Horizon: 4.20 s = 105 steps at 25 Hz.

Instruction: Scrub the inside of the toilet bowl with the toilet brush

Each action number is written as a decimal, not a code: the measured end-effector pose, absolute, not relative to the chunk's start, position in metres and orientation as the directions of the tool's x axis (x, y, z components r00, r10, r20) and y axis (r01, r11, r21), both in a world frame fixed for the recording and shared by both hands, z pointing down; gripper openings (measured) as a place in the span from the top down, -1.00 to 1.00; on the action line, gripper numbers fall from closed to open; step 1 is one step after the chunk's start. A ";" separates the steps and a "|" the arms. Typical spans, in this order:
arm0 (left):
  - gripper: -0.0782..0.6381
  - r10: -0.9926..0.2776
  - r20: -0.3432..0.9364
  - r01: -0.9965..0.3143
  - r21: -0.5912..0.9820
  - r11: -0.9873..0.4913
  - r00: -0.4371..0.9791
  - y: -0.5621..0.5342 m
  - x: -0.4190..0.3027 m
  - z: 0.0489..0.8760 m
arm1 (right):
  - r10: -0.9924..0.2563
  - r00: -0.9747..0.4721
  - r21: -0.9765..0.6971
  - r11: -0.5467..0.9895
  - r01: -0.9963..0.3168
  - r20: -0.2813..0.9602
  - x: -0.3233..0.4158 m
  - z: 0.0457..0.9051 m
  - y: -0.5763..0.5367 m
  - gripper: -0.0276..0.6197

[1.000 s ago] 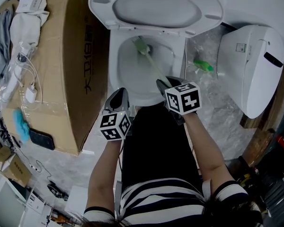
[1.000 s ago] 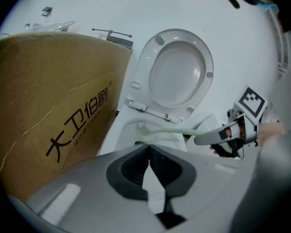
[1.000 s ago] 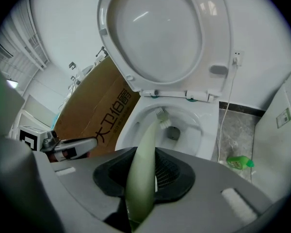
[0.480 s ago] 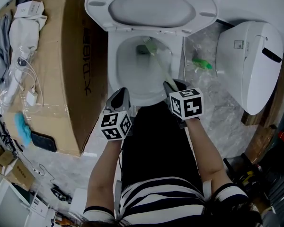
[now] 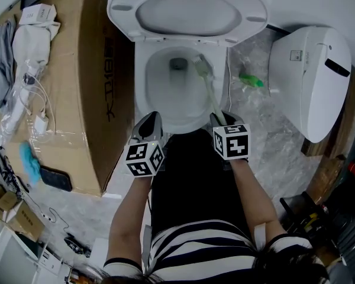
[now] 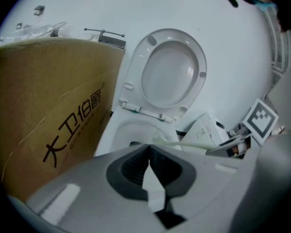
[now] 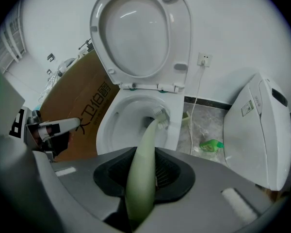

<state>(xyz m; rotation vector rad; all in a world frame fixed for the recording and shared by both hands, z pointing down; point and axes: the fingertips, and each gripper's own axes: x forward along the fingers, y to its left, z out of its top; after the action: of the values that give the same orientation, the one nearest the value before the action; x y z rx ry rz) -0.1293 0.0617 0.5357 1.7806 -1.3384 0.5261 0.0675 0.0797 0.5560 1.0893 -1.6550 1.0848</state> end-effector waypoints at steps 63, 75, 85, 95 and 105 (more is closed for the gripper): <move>0.78 -0.587 0.770 -0.933 0.354 0.067 0.251 0.114 -0.161 0.547 | 0.299 -0.634 -0.699 0.237 -0.675 0.713 -0.027 0.542 0.210 0.78; 0.78 -0.591 0.765 -0.933 0.356 0.056 0.256 0.111 -0.160 0.545 | 0.243 -0.659 -0.702 0.263 -0.661 0.712 -0.040 0.554 0.168 0.78; 0.78 -0.601 0.756 -0.934 0.355 0.045 0.258 0.103 -0.159 0.541 | 0.174 -0.669 -0.688 0.281 -0.669 0.722 -0.044 0.562 0.120 0.78; 0.78 -0.615 0.745 -0.934 0.354 0.036 0.259 0.089 -0.161 0.537 | 0.086 -0.666 -0.665 0.234 -0.710 0.741 -0.035 0.576 0.075 0.78; 0.78 -0.642 0.724 -0.936 0.351 0.027 0.253 0.075 -0.162 0.521 | 0.076 -0.670 -0.667 0.227 -0.709 0.738 -0.014 0.559 0.089 0.78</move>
<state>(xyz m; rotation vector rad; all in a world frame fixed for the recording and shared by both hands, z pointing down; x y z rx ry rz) -0.1617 0.0745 0.5210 1.6955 -1.4698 0.4462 -0.0141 0.0888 0.5592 0.5839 -1.8398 1.5099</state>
